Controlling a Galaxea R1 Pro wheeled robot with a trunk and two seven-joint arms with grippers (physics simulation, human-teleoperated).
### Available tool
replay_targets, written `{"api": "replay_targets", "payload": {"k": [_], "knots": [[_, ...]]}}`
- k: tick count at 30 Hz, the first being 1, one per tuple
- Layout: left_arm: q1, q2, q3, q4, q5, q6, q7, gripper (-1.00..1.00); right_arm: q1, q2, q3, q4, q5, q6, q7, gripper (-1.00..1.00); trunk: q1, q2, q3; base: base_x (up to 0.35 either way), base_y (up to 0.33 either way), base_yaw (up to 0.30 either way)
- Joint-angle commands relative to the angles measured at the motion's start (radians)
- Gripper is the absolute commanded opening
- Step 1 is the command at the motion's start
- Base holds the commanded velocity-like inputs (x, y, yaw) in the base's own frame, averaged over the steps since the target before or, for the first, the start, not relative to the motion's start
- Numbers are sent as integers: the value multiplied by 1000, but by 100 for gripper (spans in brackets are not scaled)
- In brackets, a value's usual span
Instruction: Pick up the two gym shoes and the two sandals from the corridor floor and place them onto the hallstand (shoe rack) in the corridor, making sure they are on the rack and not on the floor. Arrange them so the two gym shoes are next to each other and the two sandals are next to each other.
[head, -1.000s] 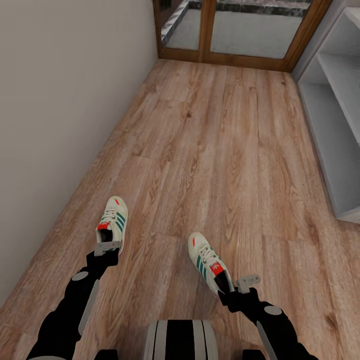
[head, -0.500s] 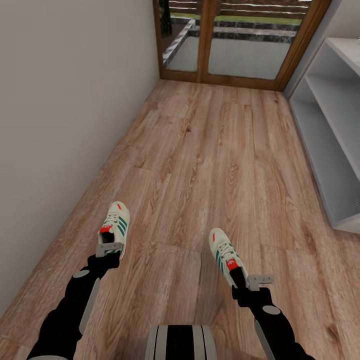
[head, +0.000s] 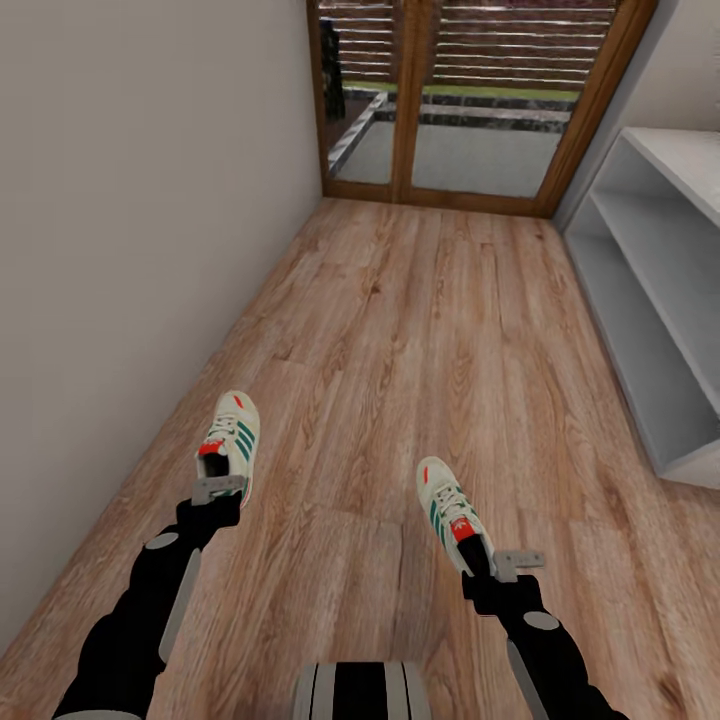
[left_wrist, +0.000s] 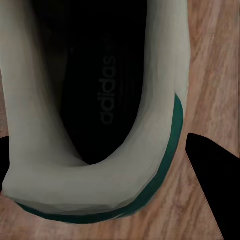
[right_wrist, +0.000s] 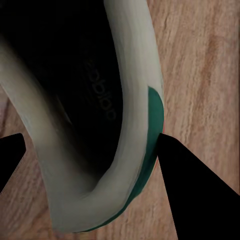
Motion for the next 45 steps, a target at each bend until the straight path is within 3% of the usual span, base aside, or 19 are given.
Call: {"api": "replay_targets", "payload": {"k": [1, 13, 33, 45], "knots": [[0, -1, 1, -3, -3, 5, 0, -100, 0, -1, 3, -1, -3, 5, -8, -100, -1, 0, 5, 0, 0, 0], [0, -2, 0, -1, -1, 5, -2, -100, 0, -1, 1, 1, -2, 3, -7, -100, -6, 3, 71, 0, 0, 0], [0, -2, 1, 0, -1, 5, -2, -100, 0, -1, 1, 1, -3, 3, -7, -100, -83, 143, 166, 0, 0, 0], [2, -2, -1, -1, -1, 4, -2, -100, 0, -1, 1, 1, -3, 3, -7, -100, -83, 143, 171, 10, 0, 0]]}}
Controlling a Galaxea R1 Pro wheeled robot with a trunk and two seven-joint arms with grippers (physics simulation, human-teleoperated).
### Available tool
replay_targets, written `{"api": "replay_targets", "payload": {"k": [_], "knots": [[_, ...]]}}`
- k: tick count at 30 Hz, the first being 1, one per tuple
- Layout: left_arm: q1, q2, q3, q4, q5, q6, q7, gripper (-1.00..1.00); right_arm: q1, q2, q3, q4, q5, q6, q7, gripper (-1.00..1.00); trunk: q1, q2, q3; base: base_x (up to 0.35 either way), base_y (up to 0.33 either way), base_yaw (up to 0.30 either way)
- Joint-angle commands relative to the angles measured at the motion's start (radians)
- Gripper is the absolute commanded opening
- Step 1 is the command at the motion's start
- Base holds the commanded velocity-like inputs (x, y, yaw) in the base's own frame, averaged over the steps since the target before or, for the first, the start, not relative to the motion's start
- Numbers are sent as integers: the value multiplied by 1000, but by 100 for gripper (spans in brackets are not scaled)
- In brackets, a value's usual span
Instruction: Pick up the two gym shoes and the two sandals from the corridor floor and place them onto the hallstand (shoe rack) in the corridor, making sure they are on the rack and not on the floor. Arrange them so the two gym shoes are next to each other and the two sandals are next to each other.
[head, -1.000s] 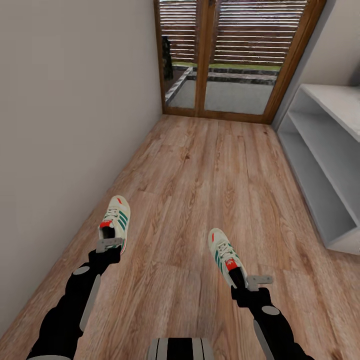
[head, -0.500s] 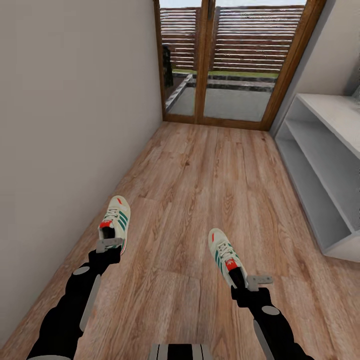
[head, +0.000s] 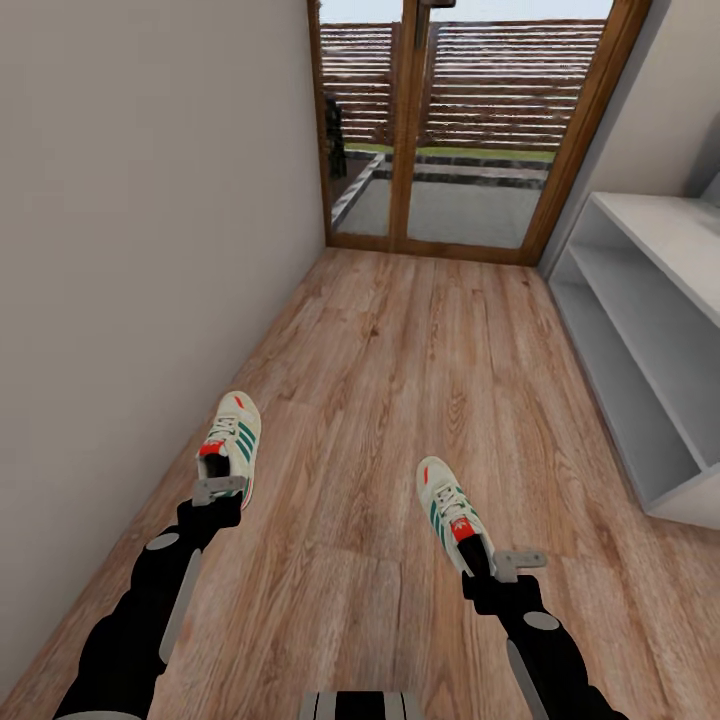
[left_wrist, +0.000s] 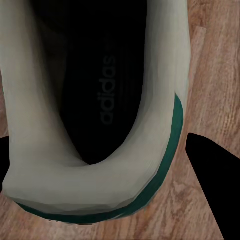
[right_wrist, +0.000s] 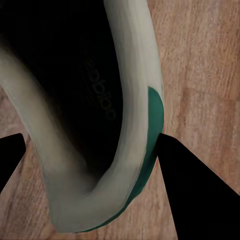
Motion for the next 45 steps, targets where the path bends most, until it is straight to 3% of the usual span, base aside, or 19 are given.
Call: {"api": "replay_targets", "payload": {"k": [1, 22, 45], "knots": [[0, -1, 1, -1, -3, 5, -1, -100, -1, -1, 3, -1, -2, 6, -8, -100, 0, 0, -1, 252, 0, 0], [0, -1, 1, 0, -3, 5, -1, -100, -1, -1, 3, -1, -1, 4, -9, -100, 0, 0, 20, 333, 5, -48], [0, -2, 1, 0, -3, 5, -2, -100, -1, -1, 3, -1, -1, 4, -9, -100, 0, 0, 46, 338, 151, -51]]}}
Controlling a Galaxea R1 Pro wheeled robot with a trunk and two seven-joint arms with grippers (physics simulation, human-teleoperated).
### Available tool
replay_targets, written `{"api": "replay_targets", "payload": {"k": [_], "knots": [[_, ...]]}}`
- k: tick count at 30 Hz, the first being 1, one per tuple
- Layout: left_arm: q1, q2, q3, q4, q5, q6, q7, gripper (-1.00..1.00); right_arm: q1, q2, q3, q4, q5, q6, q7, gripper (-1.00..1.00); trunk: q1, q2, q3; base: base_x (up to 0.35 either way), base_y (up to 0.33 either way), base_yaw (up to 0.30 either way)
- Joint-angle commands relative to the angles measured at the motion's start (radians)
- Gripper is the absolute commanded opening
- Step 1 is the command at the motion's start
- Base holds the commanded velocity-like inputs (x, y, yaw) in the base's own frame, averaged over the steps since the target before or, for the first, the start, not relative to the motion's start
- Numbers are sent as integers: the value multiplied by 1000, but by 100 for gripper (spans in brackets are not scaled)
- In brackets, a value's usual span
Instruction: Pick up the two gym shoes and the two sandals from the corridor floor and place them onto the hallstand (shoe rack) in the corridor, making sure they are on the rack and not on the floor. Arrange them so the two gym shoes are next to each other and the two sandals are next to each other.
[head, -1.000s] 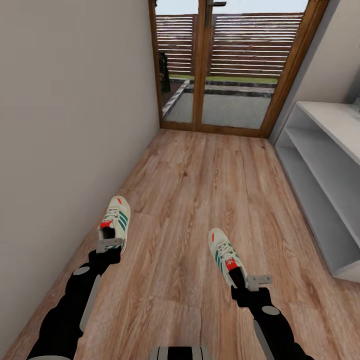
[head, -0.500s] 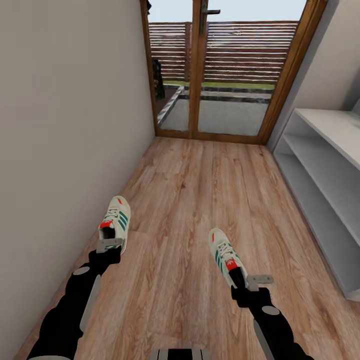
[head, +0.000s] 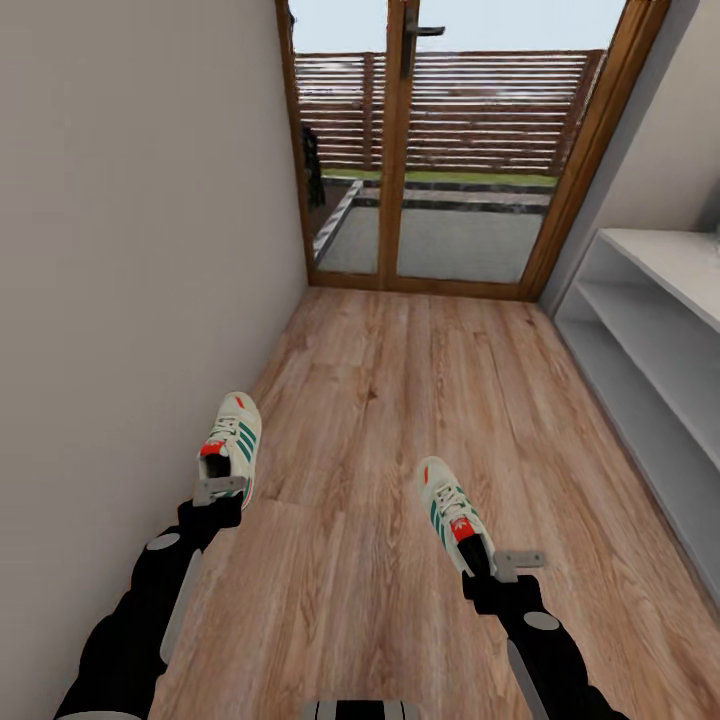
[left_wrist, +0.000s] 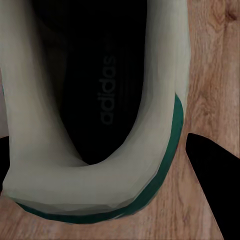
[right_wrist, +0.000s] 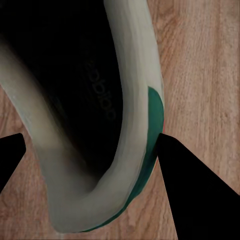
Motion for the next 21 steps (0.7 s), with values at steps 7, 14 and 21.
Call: {"api": "replay_targets", "payload": {"k": [7, 14, 21], "knots": [[0, -1, 1, -1, -3, 5, 0, -100, -1, -1, 3, -1, -2, 6, -8, -100, 0, 0, 8, 266, 110, -204], [0, -1, 1, -1, -3, 5, 0, -100, -1, -1, 3, -1, -2, 6, -8, -100, 0, 0, 17, 36, 13, -210], [0, -1, 0, -2, -3, 5, 0, -100, -1, -1, 3, -1, -2, 6, -8, -100, 4, -7, 23, 3, 1, -209]]}}
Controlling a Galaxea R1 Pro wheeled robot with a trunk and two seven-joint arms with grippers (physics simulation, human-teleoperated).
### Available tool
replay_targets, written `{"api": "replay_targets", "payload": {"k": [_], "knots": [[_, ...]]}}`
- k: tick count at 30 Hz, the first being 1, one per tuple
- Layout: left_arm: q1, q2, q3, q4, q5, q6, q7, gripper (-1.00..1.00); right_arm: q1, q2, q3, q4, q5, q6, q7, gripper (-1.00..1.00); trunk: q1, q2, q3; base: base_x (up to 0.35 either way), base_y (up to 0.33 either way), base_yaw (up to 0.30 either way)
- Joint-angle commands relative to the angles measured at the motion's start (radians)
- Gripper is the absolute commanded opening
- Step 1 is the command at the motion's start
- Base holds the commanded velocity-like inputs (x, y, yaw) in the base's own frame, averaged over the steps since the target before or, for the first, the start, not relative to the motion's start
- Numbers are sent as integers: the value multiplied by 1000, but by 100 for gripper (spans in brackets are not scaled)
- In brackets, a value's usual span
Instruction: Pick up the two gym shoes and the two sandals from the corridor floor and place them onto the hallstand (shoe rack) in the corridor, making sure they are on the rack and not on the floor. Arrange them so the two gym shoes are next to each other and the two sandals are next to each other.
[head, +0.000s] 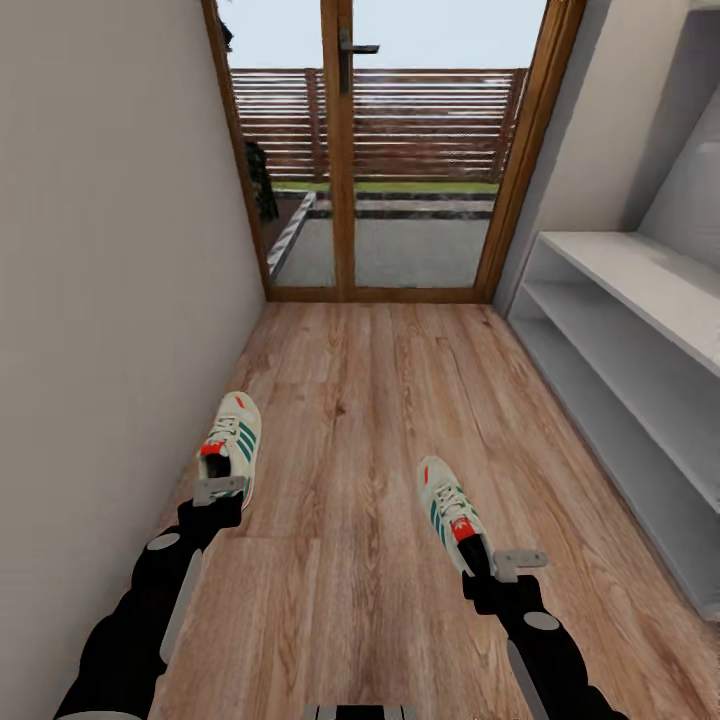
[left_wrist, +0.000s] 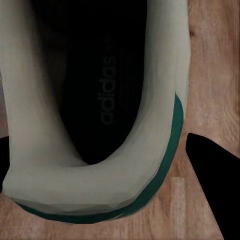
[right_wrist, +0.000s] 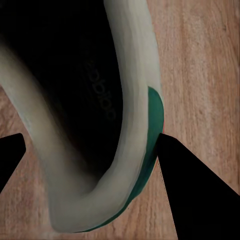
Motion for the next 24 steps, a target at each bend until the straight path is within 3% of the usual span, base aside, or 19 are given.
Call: {"api": "replay_targets", "payload": {"k": [1, 14, 24], "knots": [[0, -1, 1, -2, -2, 5, -1, -100, -1, -1, 3, -1, -1, 6, -8, -100, 4, -8, -3, 0, 0, -207], [-1, -1, 1, -2, -2, 5, -2, -100, -1, -1, 3, -1, -1, 6, -7, -100, 54, -99, -26, 0, 0, -191], [0, -1, 1, -1, -2, 5, -2, -100, -1, -1, 3, -1, -1, 6, -8, -100, 54, -99, -13, 2, 0, -137]]}}
